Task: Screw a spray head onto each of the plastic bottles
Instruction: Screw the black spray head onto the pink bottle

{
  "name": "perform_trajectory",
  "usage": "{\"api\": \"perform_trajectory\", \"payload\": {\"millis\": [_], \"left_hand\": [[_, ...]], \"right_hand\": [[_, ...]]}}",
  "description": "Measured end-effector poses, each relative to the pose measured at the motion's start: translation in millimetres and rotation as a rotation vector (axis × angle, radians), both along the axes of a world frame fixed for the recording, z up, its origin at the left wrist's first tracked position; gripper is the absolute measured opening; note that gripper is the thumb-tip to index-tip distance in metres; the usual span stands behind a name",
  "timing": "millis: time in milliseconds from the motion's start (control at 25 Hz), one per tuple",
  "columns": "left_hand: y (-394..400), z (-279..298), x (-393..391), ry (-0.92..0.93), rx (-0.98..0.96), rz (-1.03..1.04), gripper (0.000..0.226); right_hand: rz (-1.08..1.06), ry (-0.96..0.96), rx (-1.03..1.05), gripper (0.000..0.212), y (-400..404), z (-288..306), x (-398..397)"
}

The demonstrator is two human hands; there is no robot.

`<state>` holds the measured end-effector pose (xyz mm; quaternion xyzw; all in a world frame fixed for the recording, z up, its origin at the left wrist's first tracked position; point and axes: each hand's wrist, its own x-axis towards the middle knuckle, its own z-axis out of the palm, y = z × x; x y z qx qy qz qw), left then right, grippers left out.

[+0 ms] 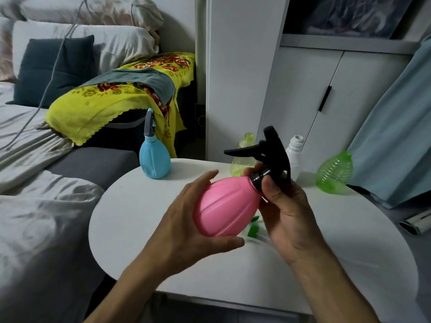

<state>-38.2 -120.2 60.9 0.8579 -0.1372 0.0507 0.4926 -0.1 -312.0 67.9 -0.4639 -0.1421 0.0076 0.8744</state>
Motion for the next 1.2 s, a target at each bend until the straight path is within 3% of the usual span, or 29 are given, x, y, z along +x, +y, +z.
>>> {"api": "perform_trajectory", "payload": {"millis": [80,280,320,440,520,640,800,1040,1200], "left_hand": [[2,2,0,0.179,-0.192,-0.160,0.096],[5,6,-7,0.430,-0.351,-0.518,0.073],[5,5,-7,0.414,-0.352,-0.481,0.075],[-6,-7,-7,0.119,-0.111,-0.049,0.088],[-15,-11,-11,-0.005,-0.039,0.057,0.093],[-11,-13,-7,0.015,-0.034,-0.050,0.094],[-2,-9,-1,0.207,-0.061,-0.292,0.088],[-22,-20,-13,0.014,-0.013,-0.049,0.091],[-9,-14,-2,0.269,-0.127,-0.208,0.098]], "right_hand": [[0.073,-0.067,-0.024,0.036,-5,3,0],[0.409,-0.106,-0.009,0.038,-16,12,-7],[0.380,-0.107,-0.023,0.035,-16,12,-6],[0.099,-0.031,-0.157,0.034,-6,7,-4],[-0.006,0.016,-0.168,0.031,-2,0,-3],[0.053,0.024,-0.130,0.027,-6,4,-3],[0.197,-0.054,-0.225,0.028,-7,8,-9],[-0.188,0.150,-0.222,0.036,10,2,-7],[-0.071,0.133,-0.212,0.039,5,0,-5]]}}
